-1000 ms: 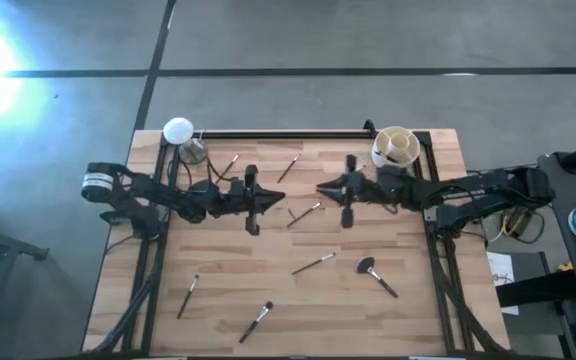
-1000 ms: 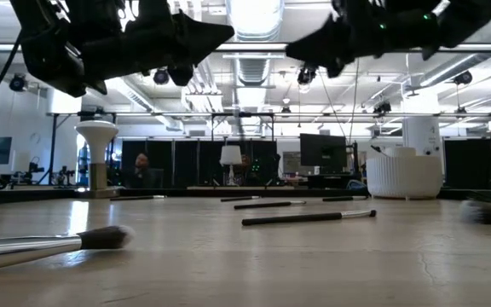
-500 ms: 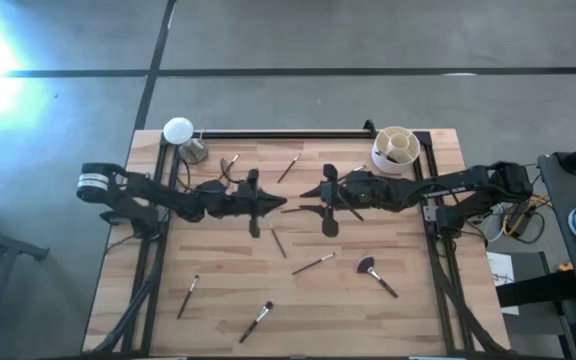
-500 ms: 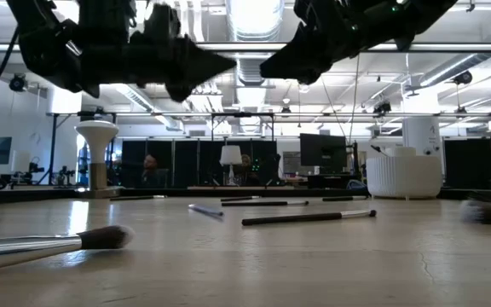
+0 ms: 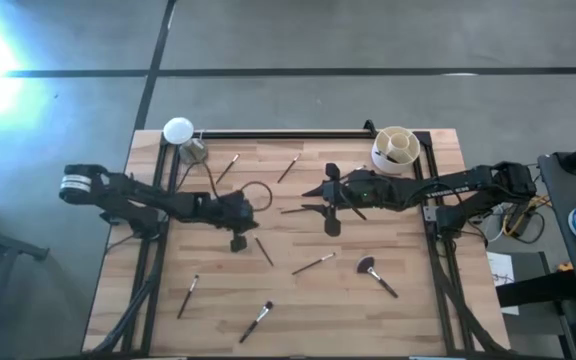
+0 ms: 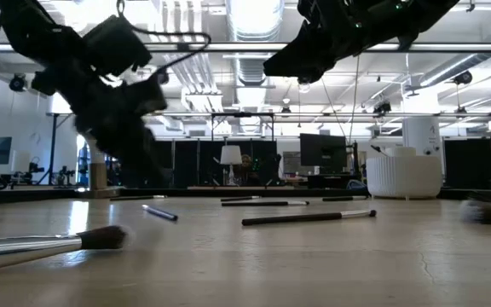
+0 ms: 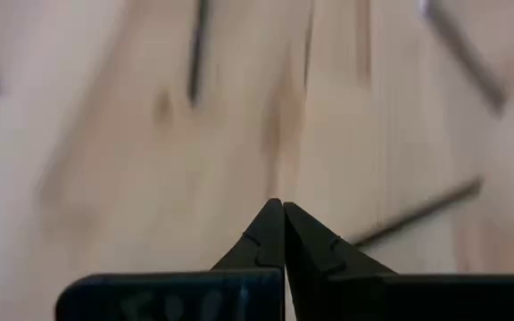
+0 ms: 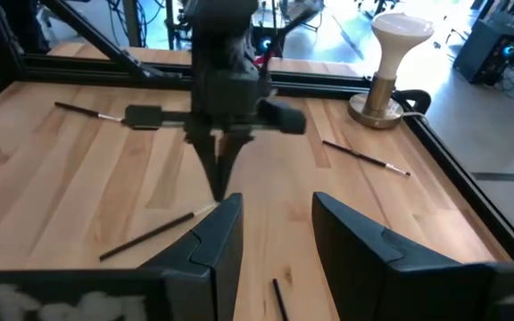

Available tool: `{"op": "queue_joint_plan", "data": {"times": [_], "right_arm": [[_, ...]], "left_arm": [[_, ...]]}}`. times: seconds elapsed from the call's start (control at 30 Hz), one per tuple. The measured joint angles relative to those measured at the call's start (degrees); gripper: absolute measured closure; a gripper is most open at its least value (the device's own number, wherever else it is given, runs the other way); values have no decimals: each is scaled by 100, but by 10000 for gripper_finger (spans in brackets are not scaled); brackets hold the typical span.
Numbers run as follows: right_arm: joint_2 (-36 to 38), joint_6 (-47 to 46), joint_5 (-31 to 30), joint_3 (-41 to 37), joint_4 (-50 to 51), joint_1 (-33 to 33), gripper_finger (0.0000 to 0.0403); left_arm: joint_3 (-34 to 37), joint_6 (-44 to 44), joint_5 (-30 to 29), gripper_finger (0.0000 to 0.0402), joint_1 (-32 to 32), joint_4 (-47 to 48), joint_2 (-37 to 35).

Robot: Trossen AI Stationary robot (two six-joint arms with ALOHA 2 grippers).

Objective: Put items in baskets/containers
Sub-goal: Put the brown liner brush into the white organizer

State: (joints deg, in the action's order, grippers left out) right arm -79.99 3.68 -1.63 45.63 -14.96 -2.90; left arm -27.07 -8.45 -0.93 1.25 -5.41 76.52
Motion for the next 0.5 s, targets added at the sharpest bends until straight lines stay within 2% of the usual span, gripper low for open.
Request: {"op": "queue_joint_plan", "data": {"times": [0.2, 0.37, 0.5], "right_arm": [[0, 26, 0, -2, 0, 0, 271], [0, 39, 2, -4, 2, 0, 271], [0, 42, 3, -4, 2, 0, 271]], "left_arm": [[4, 46, -1, 392, -305, 396, 164], [0, 48, 26, 348, -482, 467, 183], [0, 60, 288, 321, -595, 815, 166]]}}
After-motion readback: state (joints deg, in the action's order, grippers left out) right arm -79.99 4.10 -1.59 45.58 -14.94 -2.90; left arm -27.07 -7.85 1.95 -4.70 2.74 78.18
